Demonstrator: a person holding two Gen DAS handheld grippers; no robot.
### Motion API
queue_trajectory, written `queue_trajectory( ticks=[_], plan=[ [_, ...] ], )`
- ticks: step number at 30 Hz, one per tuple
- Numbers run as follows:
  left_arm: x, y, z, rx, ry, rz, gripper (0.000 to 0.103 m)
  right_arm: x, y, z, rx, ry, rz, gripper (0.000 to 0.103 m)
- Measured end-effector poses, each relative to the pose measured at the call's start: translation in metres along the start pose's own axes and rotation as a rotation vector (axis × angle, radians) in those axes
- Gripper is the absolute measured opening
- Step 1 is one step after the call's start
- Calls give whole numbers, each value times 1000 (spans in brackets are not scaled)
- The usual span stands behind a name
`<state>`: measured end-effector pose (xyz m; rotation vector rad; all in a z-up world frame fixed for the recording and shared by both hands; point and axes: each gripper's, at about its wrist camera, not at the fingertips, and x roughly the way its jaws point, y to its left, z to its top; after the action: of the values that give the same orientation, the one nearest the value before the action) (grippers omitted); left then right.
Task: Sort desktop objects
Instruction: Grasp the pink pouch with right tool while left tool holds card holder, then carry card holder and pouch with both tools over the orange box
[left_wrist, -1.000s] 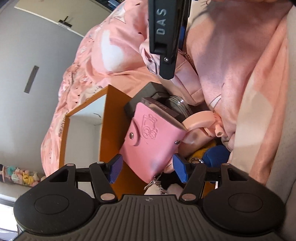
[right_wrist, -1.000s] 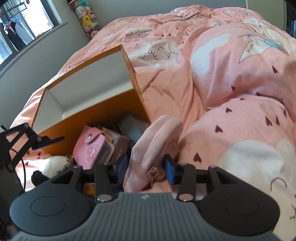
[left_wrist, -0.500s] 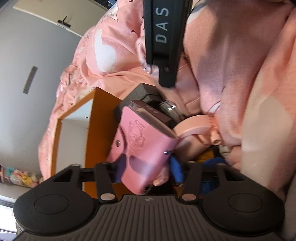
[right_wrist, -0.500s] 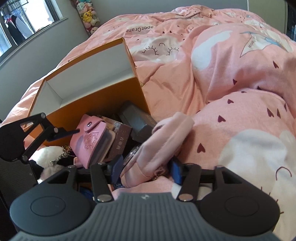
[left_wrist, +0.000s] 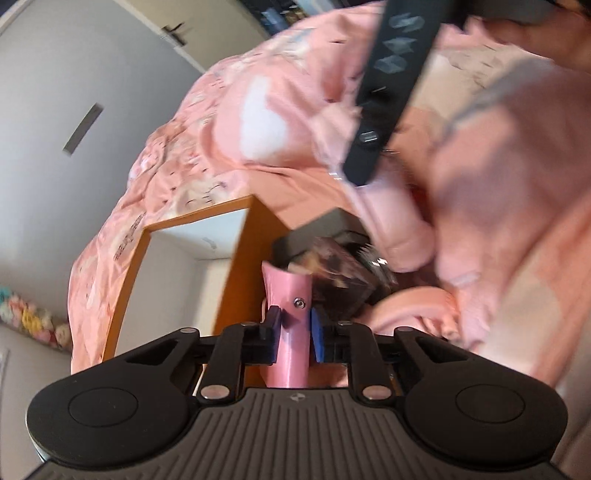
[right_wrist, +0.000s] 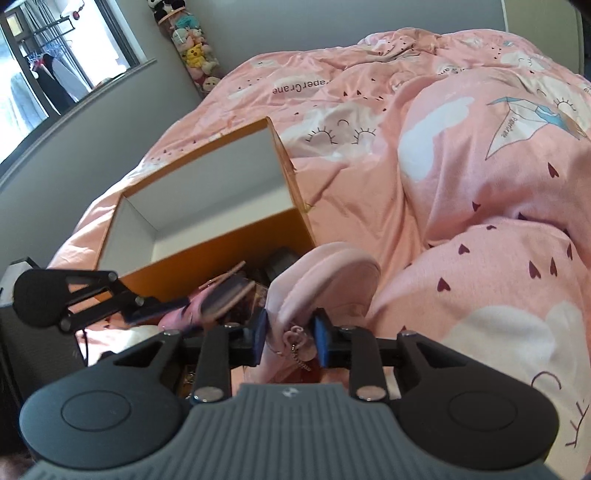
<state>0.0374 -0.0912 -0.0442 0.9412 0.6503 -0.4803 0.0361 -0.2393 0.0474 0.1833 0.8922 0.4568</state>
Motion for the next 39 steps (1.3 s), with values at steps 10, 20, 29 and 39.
queue_trajectory(
  ticks=[10,20,29,39],
  plan=[
    [5,2,-3,-38,3,-20,25,23,-18,4,78,61,24,32],
    [25,-28,-13,129,58,143,29,30,-11,-6,64,77,-38,49],
    [5,4,-15,-113,54,24,23,36,-4,-19,74,90,-33,33],
    [-30,62,-21,-461,44,-148,21,16,35,-2,-67,-18,27,26]
  ],
)
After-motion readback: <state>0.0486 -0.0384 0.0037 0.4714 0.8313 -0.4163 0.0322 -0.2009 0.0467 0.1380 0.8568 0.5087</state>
